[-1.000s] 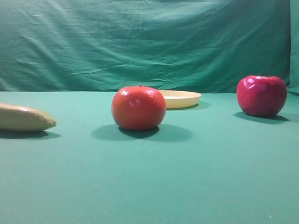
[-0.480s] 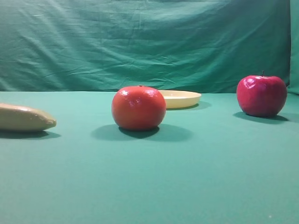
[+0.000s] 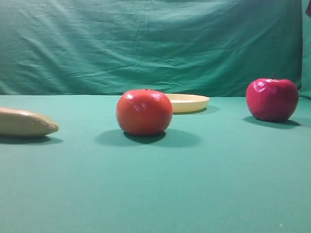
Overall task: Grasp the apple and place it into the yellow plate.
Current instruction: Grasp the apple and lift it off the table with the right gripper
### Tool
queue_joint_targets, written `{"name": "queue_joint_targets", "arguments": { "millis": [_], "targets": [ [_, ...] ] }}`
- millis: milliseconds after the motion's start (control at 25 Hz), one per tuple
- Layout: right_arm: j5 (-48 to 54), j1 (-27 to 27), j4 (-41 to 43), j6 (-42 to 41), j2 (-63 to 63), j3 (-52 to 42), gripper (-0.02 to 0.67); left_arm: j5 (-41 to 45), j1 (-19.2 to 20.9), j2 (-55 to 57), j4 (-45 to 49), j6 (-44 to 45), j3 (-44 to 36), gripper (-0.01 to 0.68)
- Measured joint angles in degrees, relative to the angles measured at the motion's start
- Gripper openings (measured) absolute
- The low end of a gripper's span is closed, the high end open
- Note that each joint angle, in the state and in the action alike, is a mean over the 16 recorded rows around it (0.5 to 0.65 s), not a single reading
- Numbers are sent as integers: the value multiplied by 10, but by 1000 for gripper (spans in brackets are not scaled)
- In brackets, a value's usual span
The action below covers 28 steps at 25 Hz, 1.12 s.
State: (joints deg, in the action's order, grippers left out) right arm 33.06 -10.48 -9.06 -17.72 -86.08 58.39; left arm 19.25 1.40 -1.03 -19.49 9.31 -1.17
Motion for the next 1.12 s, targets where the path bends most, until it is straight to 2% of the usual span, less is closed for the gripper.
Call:
{"name": "queue_joint_targets", "arguments": {
  "millis": [240,360,440,680,1120],
  "targets": [
    [-14,-1,0,0,-51,26,541,0,0,0,0,0,0,157],
    [-24,-2,-1,-1,-75,36,617,0,0,0,0,0,0,157],
    [-31,-2,-2,-1,-93,42,641,0,0,0,0,0,0,157],
    [-50,-3,-7,-1,-152,63,636,0,0,0,0,0,0,157],
    [-40,-3,-16,-1,-213,109,524,0,0,0,0,0,0,157]
  ]
}}
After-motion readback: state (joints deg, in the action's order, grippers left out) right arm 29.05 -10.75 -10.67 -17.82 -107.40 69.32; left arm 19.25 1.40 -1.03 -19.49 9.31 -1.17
